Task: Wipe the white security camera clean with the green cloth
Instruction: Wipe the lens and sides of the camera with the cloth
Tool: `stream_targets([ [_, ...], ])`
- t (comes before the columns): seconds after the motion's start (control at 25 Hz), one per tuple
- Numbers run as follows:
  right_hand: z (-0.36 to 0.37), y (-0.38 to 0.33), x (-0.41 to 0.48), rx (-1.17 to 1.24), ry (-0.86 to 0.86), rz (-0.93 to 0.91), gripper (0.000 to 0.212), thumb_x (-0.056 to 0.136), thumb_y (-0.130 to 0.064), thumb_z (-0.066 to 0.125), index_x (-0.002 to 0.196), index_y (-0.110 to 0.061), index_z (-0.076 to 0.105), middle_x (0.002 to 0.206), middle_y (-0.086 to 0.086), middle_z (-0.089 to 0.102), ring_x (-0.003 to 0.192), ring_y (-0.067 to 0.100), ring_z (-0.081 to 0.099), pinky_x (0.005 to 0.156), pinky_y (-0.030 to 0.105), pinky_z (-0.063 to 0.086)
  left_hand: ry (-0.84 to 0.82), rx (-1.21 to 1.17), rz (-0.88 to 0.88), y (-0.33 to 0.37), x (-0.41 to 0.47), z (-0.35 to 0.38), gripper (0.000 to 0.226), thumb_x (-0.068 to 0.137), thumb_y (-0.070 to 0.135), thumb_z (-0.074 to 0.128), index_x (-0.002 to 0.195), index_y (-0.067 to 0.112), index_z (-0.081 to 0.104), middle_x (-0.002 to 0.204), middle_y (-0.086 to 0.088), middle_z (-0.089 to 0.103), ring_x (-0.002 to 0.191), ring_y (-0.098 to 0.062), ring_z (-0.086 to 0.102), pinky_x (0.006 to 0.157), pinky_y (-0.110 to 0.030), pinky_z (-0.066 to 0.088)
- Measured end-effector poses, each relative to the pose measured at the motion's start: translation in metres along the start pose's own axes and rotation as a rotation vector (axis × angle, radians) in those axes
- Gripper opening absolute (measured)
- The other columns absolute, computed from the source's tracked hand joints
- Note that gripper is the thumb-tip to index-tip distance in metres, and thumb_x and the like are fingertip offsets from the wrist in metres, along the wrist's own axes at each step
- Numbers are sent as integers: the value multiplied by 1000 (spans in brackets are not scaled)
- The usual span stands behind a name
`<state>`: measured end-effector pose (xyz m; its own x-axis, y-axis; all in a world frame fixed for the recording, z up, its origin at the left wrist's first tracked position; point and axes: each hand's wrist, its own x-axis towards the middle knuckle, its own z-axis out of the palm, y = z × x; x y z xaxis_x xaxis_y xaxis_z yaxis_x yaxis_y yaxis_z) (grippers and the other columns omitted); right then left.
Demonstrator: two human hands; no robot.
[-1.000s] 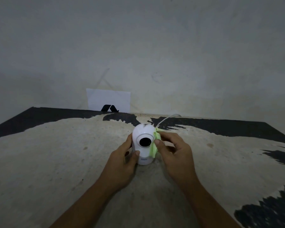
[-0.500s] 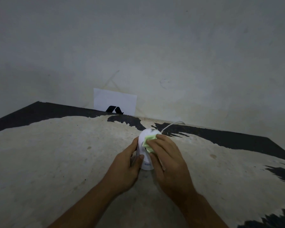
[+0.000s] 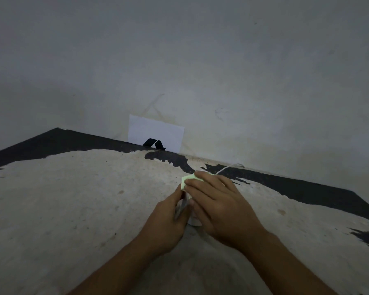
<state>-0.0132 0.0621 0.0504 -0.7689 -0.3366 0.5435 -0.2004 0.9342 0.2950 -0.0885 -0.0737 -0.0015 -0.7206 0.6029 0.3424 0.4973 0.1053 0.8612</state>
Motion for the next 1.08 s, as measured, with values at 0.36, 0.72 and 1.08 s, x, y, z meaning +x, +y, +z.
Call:
stream_targets([
  [0.36, -10, 22, 44, 874, -163, 741, 71, 87, -69, 16, 102, -27, 71, 109, -5, 68, 99, 6, 59, 84, 26, 43, -2, -70, -91, 5, 1, 0, 93, 89, 41, 52, 142, 33, -24, 136, 27, 37, 122, 5, 37, 103, -24, 30],
  [0.72, -13, 10, 10, 555, -124, 271, 55, 93, -60, 20, 123, -32, 58, 131, -26, 51, 135, -5, 28, 110, 23, 18, 2, -58, -108, 2, 0, 2, 96, 80, 56, 47, 142, 34, -22, 148, 11, 38, 133, -11, 41, 108, -29, 34],
  [1.08, 7, 10, -1, 710, -28, 600, 54, 93, -55, 31, 142, -33, 31, 147, -17, 38, 129, -10, 32, 112, 26, 31, 12, -62, -98, 3, 1, 1, 92, 90, 41, 51, 142, 34, -24, 144, 19, 39, 131, -5, 42, 111, -32, 33],
])
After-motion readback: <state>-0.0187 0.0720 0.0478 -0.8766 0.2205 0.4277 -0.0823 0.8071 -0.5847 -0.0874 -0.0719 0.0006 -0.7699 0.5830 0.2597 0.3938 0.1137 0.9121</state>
